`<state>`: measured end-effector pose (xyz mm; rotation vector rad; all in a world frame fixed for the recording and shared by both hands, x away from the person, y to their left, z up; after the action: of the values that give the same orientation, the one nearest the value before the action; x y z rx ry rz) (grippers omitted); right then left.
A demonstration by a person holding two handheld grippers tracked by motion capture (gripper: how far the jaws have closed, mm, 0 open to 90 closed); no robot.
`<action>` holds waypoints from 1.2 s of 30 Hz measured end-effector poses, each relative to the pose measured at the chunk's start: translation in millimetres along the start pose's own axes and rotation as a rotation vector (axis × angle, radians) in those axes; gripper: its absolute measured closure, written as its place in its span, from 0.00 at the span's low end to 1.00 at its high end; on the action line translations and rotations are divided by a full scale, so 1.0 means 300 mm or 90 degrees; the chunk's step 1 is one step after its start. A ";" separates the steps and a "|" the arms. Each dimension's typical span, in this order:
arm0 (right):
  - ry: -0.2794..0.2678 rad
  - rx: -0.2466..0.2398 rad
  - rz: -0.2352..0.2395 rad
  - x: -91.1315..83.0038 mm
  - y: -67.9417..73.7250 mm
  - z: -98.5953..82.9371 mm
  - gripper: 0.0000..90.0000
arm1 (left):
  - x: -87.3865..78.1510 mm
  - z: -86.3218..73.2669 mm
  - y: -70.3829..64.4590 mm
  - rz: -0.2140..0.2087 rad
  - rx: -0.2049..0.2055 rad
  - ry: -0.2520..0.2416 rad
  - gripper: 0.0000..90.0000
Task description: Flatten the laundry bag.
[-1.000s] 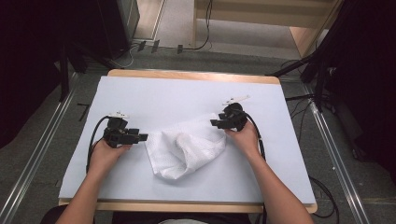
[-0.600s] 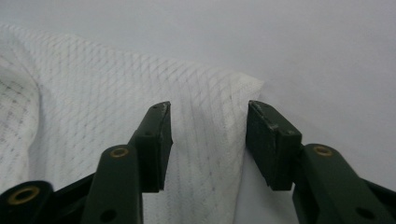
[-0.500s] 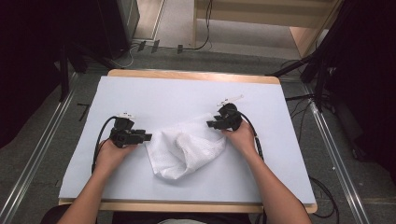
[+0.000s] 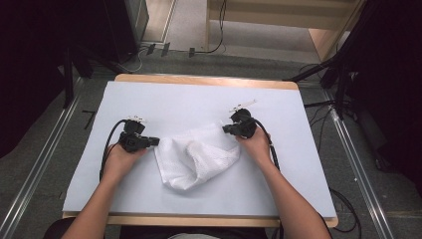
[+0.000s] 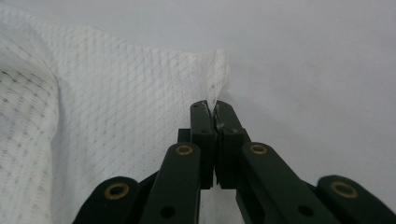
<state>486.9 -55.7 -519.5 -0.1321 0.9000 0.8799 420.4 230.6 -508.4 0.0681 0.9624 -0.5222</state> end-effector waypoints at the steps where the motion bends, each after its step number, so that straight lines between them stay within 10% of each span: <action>1: -0.005 0.003 0.002 -0.007 -0.006 0.005 1.00 | 0.001 0.016 0.008 -0.003 -0.006 -0.006 0.99; 24: -0.053 0.064 -0.057 -0.073 -0.165 0.016 0.99 | 0.153 0.322 0.058 -0.032 -0.022 -0.043 0.99; 36: -0.088 0.063 -0.064 -0.129 -0.147 0.037 0.80 | 0.103 0.332 0.038 -0.029 -0.015 -0.050 0.72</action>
<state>513.6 -103.3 -495.3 -0.0297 0.7987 0.7404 515.8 200.4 -477.3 0.0047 0.8951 -0.5523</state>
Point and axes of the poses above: each handheld gripper's, and its own axes: x roughly forward along the jaws, z roughly out of its top, y roughly to its left, the point moved 8 cm from there along x, roughly forward along the jaws, and after that the axes turned 6 degrees about z, right-handed, at the moved point
